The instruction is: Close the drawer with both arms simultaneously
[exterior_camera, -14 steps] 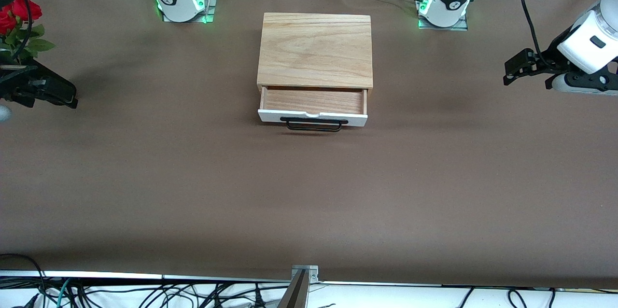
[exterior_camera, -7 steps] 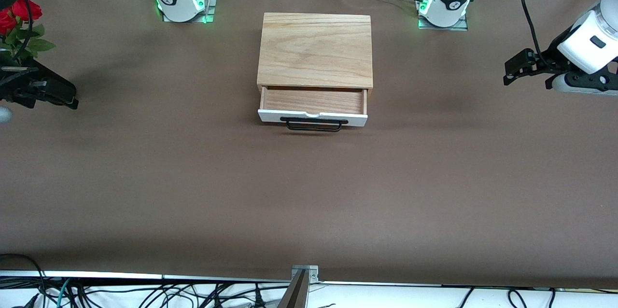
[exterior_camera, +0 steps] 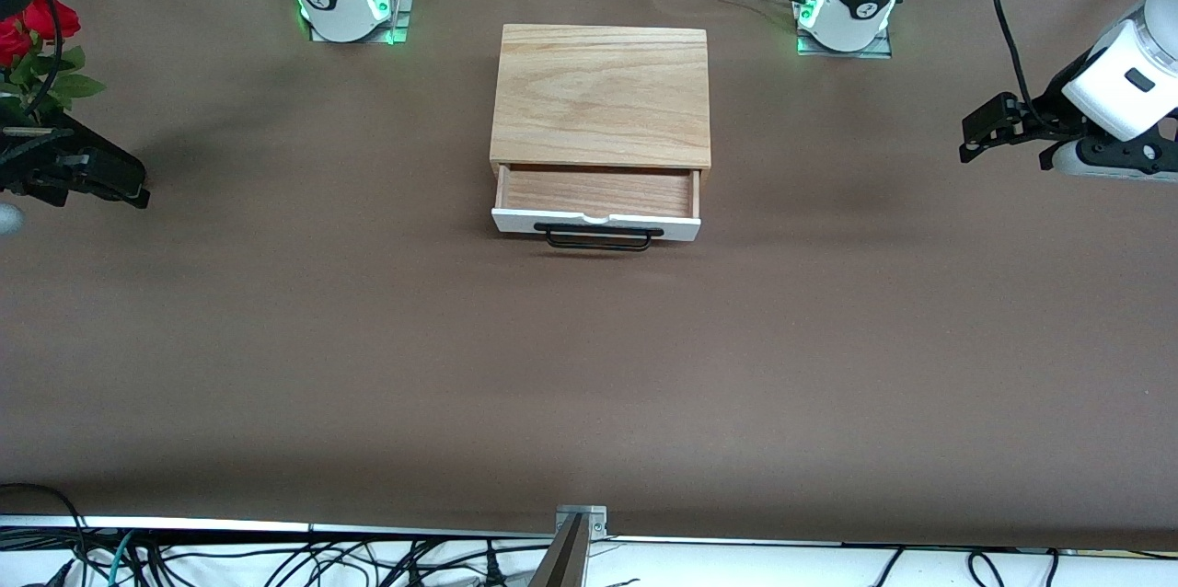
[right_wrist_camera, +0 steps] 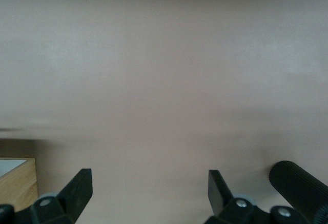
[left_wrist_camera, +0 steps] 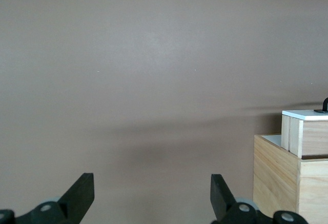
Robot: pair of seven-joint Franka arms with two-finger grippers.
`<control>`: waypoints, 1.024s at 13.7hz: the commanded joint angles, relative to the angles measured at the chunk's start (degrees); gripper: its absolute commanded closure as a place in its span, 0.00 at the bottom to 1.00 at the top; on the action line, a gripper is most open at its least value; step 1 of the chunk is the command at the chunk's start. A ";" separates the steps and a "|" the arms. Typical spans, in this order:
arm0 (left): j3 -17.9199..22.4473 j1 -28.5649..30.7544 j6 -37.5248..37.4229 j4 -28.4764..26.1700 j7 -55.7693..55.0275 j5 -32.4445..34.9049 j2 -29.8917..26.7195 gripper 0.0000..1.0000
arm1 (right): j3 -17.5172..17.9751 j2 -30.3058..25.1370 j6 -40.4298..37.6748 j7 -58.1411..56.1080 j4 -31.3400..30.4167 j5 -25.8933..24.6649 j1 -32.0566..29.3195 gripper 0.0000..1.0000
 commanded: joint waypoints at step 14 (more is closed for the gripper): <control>-8.65 -7.87 16.23 -0.92 0.38 -12.99 15.72 0.00 | 0.78 12.79 14.06 2.21 -0.68 8.38 15.05 0.00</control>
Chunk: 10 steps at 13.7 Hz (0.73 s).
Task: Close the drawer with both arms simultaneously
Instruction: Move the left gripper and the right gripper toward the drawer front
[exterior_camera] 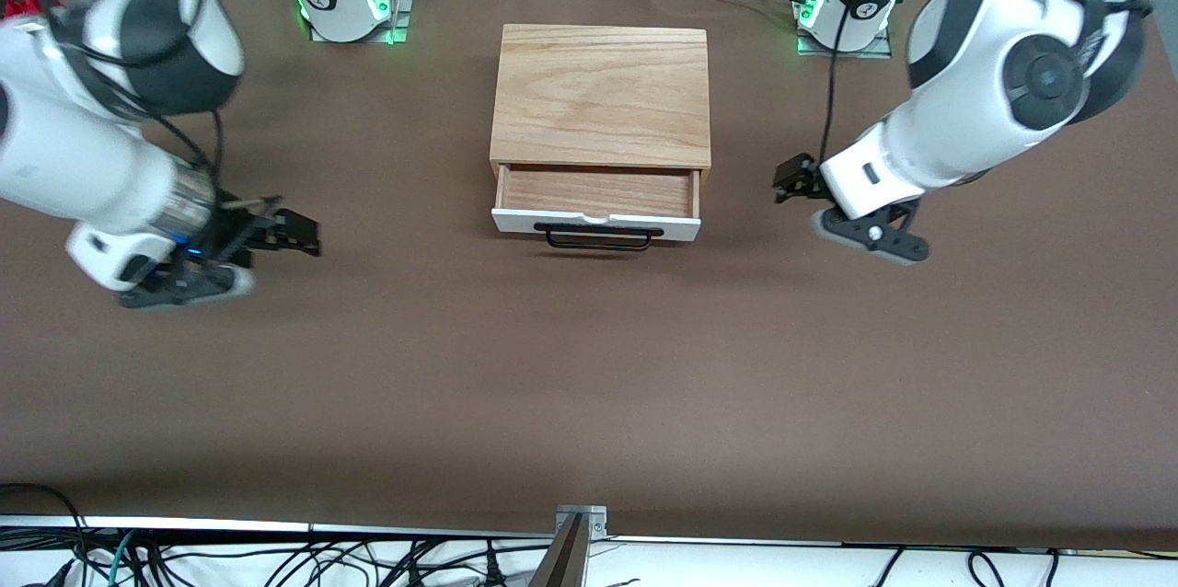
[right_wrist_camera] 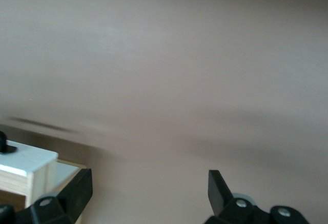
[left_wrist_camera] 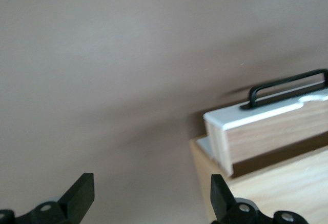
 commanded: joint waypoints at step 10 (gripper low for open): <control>-2.88 -5.83 20.45 0.14 -7.72 -15.80 13.42 0.00 | -0.35 14.14 17.43 5.75 2.02 14.06 14.96 0.00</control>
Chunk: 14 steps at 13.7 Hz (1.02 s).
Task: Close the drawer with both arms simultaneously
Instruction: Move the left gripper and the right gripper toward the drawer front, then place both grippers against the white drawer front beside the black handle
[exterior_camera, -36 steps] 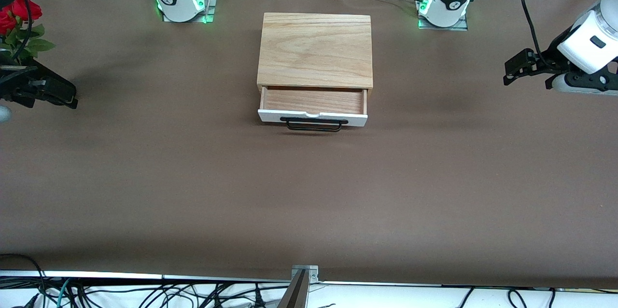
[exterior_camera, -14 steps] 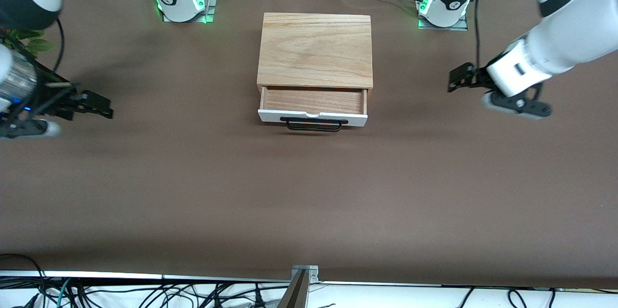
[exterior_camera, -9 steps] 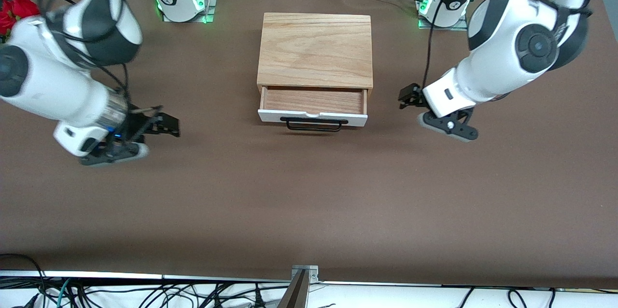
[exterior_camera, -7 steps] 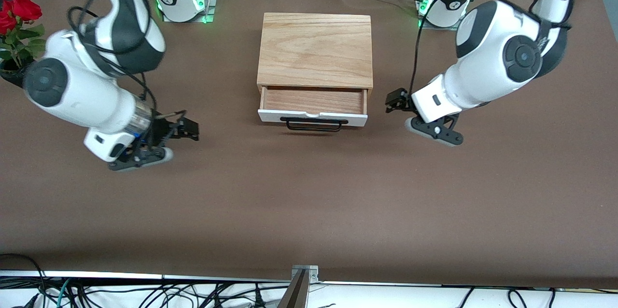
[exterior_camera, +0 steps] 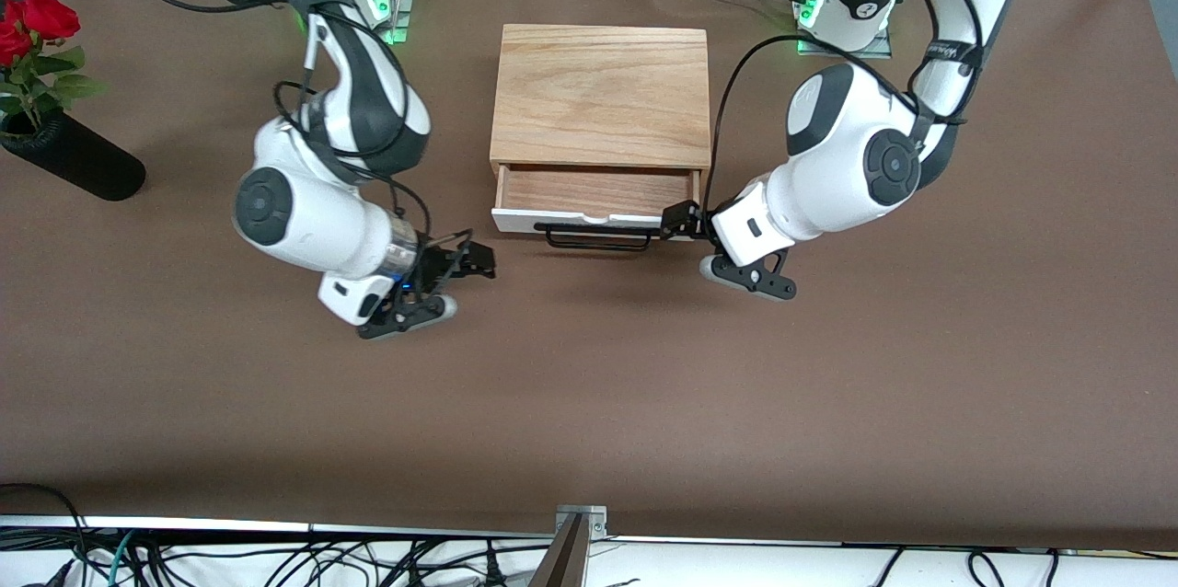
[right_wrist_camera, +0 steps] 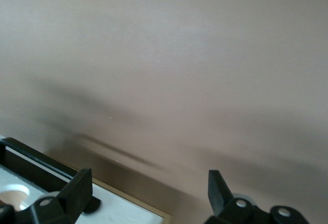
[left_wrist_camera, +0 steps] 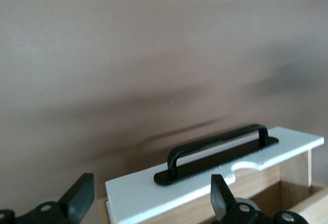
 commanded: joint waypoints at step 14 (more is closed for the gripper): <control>-2.51 -3.35 -2.29 -2.44 -4.19 -4.02 5.77 0.00 | -0.27 4.71 -5.53 5.00 1.52 3.44 7.34 0.00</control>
